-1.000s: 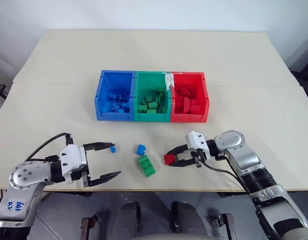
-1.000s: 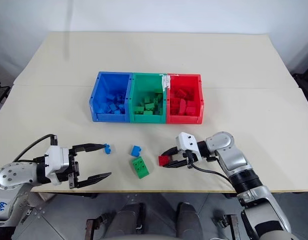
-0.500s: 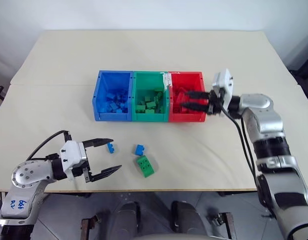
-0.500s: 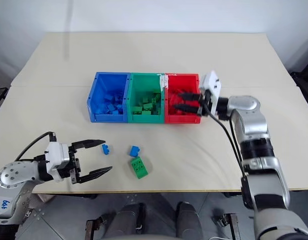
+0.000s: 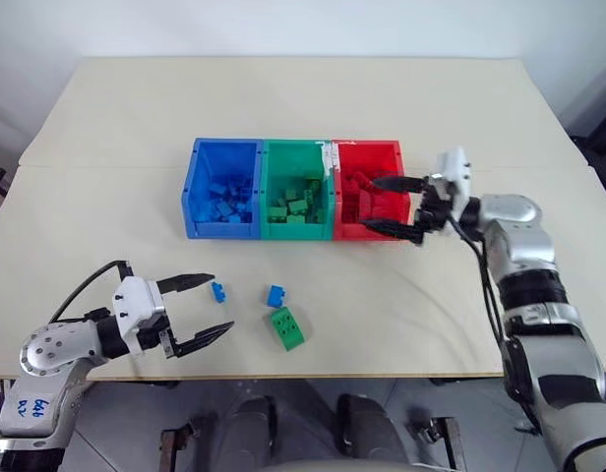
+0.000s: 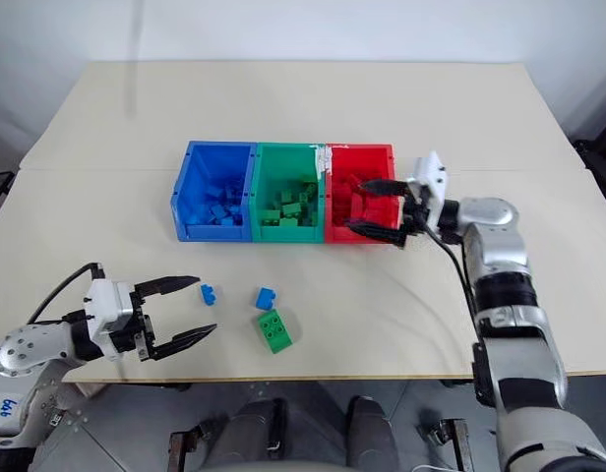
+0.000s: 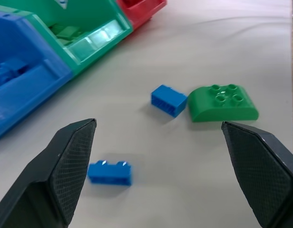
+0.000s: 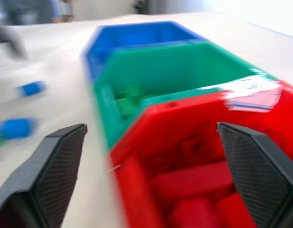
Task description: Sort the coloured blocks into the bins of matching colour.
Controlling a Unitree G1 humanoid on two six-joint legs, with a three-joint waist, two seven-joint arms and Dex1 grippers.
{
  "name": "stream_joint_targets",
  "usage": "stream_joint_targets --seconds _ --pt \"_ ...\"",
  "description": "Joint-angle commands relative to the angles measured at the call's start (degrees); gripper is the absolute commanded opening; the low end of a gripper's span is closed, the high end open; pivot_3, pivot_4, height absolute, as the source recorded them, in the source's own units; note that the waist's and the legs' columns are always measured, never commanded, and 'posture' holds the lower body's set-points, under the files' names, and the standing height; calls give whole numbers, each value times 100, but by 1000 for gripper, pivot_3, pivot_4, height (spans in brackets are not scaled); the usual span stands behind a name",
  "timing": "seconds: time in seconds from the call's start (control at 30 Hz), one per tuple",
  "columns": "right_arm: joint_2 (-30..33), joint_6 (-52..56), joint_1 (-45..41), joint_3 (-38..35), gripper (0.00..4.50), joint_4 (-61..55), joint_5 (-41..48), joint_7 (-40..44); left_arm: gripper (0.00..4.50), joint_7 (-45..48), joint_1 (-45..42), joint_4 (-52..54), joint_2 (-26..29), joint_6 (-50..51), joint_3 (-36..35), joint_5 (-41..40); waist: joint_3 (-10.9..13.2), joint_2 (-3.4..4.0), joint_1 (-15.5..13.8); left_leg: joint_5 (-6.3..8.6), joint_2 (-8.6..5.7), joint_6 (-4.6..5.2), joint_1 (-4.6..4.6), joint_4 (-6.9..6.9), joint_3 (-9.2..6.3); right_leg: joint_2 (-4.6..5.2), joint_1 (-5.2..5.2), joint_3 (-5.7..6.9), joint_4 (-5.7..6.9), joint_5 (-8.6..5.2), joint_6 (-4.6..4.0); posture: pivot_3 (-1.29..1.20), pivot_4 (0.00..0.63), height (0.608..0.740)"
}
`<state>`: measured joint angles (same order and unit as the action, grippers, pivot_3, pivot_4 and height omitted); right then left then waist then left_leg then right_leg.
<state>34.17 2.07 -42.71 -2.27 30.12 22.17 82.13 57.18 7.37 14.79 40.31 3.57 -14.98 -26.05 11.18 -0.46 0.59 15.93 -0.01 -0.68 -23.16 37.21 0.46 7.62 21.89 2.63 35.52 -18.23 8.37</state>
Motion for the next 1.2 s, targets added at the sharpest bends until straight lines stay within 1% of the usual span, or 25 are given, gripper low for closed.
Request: stream_joint_targets --seconds 0.03,0.2,0.27,0.37,0.43,0.47,0.67,0.77,0.9,1.03,1.1,1.2 --pt "564 -33 729 -230 4490 -1029 280 572 4500 125 -23 -110 98 -155 -220 -80 0 0 -35 1 0 -1 1 0 1 -1 0 0 -1 0 0 0 150 740" --pt "1152 -111 1717 -736 4490 -1332 518 707 4500 280 -145 -296 206 -197 -304 -99 0 0 -46 3 1 0 5 5 8 -2 -5 0 -2 0 1 0 150 740" --pt "1452 241 1953 -797 4490 -1415 634 820 4500 325 -148 -343 241 -174 -369 -128 1 2 -46 3 1 0 6 6 10 -1 -5 0 -1 0 1 0 150 740" --pt "1530 214 2034 -808 4490 -1345 665 736 4500 344 -149 -417 273 -108 -431 -175 1 2 -15 3 9 -2 10 6 14 -6 -5 -1 -2 0 1 0 150 740" --pt "1383 140 2024 -711 4490 -1450 646 633 4500 350 -174 -460 280 -168 -424 -143 1 2 -6 4 15 -5 16 5 17 -10 -6 -1 -1 0 1 0 150 740" --pt "1306 271 2030 -592 4490 -1639 670 591 4500 351 -187 -463 279 -171 -416 -147 1 2 -7 3 15 -6 17 5 17 -10 -7 -1 -1 0 1 0 150 740" --pt "640 1453 1879 456 4490 -3199 868 195 4500 293 -225 -362 260 -171 -376 -120 1 2 -25 3 42 -8 15 6 13 -9 -4 -1 2 0 1 0 150 740" --pt "232 1562 1781 1045 4490 -3643 678 22 4500 226 -114 -183 220 -128 -390 -147 1 2 -36 6 42 -8 11 12 12 -7 -3 -1 1 0 1 0 150 740" --pt "-172 1379 1672 1751 4490 -3638 129 -162 4500 112 102 59 147 -64 -397 -187 0 0 -54 13 41 -7 10 11 9 -6 -4 0 0 0 1 0 150 740" --pt "-465 1443 1638 2242 4490 -3653 -296 -512 4500 -7 337 296 62 28 -446 -217 -1 -1 -38 19 39 -3 9 14 6 -5 -2 -1 1 0 0 0 150 740" --pt "-572 1324 1669 2430 4490 -3669 -488 -625 4500 -64 430 371 31 58 -466 -226 -1 -1 -38 20 39 -4 9 13 6 -6 2 -1 3 0 0 0 150 740" --pt "-814 869 1655 2622 4490 -3485 -804 -819 4500 -124 538 447 -9 76 -465 -221 -1 -1 -34 20 22 -5 9 13 7 -9 2 -1 2 0 0 0 150 740"
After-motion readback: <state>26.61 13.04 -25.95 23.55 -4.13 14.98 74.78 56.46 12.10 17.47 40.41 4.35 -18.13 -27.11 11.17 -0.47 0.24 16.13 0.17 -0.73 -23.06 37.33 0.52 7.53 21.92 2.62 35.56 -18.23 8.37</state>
